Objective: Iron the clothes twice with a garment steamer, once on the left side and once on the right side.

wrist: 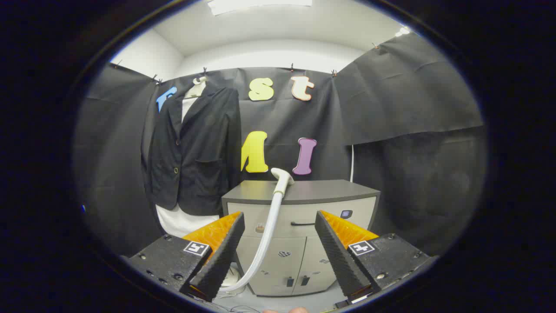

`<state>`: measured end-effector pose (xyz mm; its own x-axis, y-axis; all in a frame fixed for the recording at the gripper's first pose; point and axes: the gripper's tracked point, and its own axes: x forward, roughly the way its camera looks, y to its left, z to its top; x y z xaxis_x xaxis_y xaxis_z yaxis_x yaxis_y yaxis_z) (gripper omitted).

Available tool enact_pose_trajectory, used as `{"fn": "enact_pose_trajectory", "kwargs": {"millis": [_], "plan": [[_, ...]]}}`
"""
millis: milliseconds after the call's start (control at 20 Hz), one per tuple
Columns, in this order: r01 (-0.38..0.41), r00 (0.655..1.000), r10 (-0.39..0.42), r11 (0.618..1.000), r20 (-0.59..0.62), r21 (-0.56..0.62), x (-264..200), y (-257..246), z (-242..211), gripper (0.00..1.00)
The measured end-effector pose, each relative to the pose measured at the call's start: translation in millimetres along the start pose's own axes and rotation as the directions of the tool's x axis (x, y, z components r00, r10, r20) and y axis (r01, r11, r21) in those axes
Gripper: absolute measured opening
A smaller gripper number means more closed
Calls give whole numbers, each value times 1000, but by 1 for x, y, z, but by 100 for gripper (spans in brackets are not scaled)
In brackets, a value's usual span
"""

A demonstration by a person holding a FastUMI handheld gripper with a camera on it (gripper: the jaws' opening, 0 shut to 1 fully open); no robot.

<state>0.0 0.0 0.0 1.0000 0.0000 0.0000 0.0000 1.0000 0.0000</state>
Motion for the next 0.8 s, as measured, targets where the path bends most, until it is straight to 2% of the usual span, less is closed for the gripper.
{"fn": "enact_pose_trajectory", "kwargs": {"millis": [400,800], "plan": [[13,1000,-12,1000,-10,25,3,-12,-2,100],[28,999,-27,999,-37,23,10,-3,6,100]]}}
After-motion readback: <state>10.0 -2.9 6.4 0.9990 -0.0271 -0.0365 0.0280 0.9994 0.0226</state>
